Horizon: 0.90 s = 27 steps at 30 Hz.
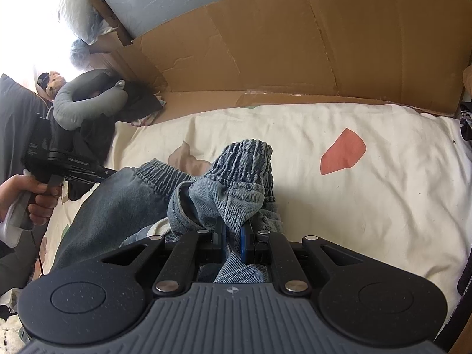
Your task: Fold clothes
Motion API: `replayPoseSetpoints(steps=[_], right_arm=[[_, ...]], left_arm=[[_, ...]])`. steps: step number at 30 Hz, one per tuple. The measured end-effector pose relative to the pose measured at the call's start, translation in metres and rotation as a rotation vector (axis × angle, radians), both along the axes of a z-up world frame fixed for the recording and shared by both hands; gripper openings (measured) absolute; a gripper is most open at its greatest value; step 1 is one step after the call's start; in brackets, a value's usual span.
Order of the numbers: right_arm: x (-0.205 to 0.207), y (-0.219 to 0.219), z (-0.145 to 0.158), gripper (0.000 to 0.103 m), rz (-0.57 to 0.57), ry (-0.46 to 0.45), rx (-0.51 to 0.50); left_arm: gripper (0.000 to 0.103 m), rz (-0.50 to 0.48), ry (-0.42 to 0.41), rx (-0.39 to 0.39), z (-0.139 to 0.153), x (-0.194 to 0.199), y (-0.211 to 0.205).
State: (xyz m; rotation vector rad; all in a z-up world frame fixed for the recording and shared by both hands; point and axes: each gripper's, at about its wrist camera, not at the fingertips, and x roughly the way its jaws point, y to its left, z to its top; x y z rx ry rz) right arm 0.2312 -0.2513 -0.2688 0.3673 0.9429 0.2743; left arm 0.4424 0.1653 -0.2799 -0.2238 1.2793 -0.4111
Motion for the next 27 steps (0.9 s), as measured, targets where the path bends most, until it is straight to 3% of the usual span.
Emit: replayPoseSetpoints(steps=[3, 8, 12, 13, 19, 26, 27], right_arm=[[0.000, 0.000, -0.001, 0.007, 0.001, 0.003, -0.001], [0.001, 0.003, -0.004, 0.007, 0.009, 0.008, -0.007], [0.001, 0.004, -0.005, 0.007, 0.016, 0.011, -0.015], [0.001, 0.004, -0.005, 0.007, 0.016, 0.012, -0.016], [-0.001, 0.004, -0.008, 0.007, 0.020, 0.018, -0.025], [0.000, 0.003, -0.011, 0.007, 0.017, 0.024, -0.023], [0.000, 0.003, -0.011, 0.007, 0.019, 0.024, -0.024]], left_arm=[[0.040, 0.003, -0.018, -0.049, 0.008, -0.009, 0.002], [0.042, -0.091, -0.006, 0.020, -0.007, -0.035, -0.016], [0.044, -0.170, -0.076, 0.216, -0.020, -0.060, -0.040], [0.046, -0.169, -0.079, 0.234, -0.024, -0.063, -0.043], [0.043, -0.102, -0.139, 0.215, -0.017, -0.069, -0.032], [0.041, -0.007, -0.190, 0.089, 0.022, -0.058, -0.006], [0.036, 0.014, -0.190, 0.082, 0.025, -0.055, -0.004]])
